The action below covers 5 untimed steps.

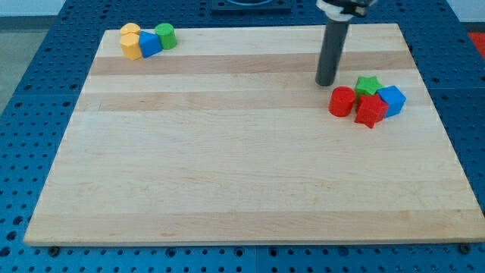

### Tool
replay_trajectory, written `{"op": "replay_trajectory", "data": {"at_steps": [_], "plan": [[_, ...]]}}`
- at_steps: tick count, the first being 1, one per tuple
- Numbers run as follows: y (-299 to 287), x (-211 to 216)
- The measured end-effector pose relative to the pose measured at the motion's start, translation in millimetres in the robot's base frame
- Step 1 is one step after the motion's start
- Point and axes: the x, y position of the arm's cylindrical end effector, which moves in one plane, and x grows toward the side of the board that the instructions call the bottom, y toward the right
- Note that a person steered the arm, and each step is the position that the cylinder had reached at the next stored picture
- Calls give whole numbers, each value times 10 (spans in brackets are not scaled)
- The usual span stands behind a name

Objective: Move yellow heart at center of the board

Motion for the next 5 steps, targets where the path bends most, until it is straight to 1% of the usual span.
{"op": "replay_trajectory", "data": {"at_steps": [1,2,3,5], "plan": [[-263,-237],[-708,-228],[-1378,-114],[-2935,-73]]}}
